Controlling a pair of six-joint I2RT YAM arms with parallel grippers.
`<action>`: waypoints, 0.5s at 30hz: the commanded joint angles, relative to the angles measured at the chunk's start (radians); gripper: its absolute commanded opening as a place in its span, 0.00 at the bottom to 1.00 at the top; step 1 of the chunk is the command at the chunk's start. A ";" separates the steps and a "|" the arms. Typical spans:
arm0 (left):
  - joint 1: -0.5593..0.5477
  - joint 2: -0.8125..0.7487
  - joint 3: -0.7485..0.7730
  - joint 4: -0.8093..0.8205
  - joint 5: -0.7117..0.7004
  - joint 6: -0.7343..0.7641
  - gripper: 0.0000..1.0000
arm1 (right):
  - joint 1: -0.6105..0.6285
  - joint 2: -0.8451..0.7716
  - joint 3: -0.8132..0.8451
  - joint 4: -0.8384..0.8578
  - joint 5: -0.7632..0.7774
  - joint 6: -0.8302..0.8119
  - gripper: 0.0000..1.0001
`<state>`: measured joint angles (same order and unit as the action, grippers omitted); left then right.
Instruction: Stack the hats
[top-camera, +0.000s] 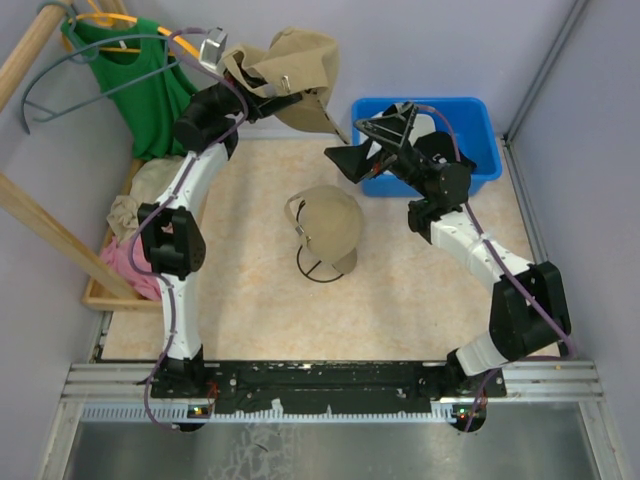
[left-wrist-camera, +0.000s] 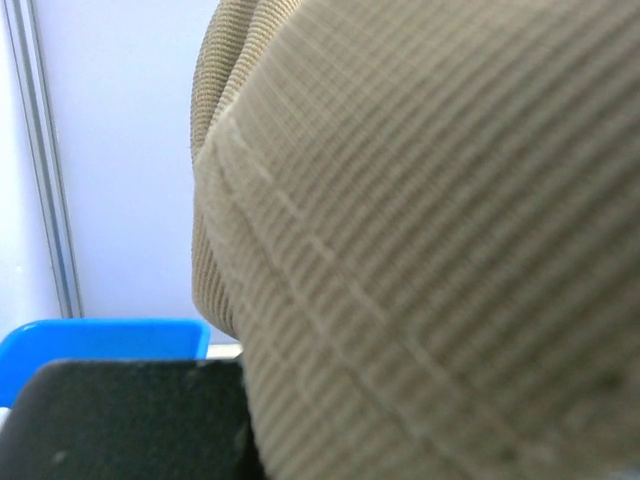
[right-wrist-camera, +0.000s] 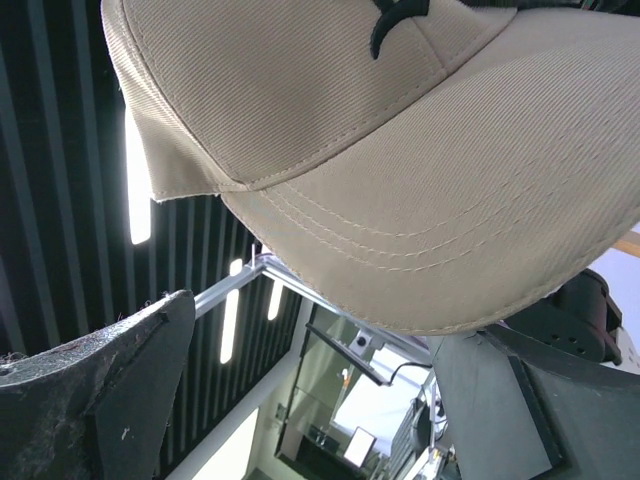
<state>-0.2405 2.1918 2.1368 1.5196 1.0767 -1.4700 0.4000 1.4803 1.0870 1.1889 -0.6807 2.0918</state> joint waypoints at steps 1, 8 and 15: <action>-0.007 -0.083 -0.020 0.184 -0.052 -0.078 0.00 | 0.016 0.003 0.019 0.054 0.024 0.238 0.94; -0.038 -0.154 -0.100 0.215 -0.057 -0.077 0.00 | 0.016 0.031 0.031 0.062 0.039 0.239 0.82; -0.075 -0.162 -0.137 0.249 -0.061 -0.092 0.00 | 0.020 0.059 0.081 0.049 0.050 0.236 0.49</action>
<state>-0.2989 2.0586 2.0186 1.5211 1.0523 -1.5307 0.4042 1.5352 1.0950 1.1881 -0.6567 2.0918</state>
